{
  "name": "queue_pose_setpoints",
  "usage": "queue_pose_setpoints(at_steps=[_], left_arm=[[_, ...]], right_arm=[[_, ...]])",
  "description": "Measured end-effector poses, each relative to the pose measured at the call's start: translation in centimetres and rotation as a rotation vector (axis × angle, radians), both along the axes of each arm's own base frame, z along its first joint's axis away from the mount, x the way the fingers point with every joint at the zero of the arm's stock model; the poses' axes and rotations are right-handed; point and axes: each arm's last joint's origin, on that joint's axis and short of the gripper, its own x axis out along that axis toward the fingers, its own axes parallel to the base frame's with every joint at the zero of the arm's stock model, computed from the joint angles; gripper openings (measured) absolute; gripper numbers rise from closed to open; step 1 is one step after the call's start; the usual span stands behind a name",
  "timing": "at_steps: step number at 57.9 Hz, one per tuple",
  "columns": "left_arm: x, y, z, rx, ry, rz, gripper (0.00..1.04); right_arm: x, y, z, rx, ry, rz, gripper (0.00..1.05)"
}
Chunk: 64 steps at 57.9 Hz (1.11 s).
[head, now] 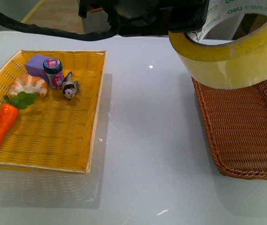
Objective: Move tape to another basket
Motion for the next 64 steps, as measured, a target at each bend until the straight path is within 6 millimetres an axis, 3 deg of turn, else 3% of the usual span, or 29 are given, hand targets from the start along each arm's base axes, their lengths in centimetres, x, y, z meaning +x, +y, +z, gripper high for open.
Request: queue_pose_setpoints(at_steps=[20,36,64], left_arm=[[-0.1,0.1,0.1,-0.003,0.004,-0.018,0.16],[0.0,0.2,0.0,-0.005,0.01,-0.023,0.16],[-0.1,0.2,0.0,-0.001,0.013,-0.032,0.16]], right_arm=[[2.9,1.5,-0.7,0.172,-0.057,0.192,0.96],[4.5,2.6,-2.2,0.174,0.003,0.257,0.96],[6.0,3.8,-2.0,0.162,-0.022,0.333,0.96]])
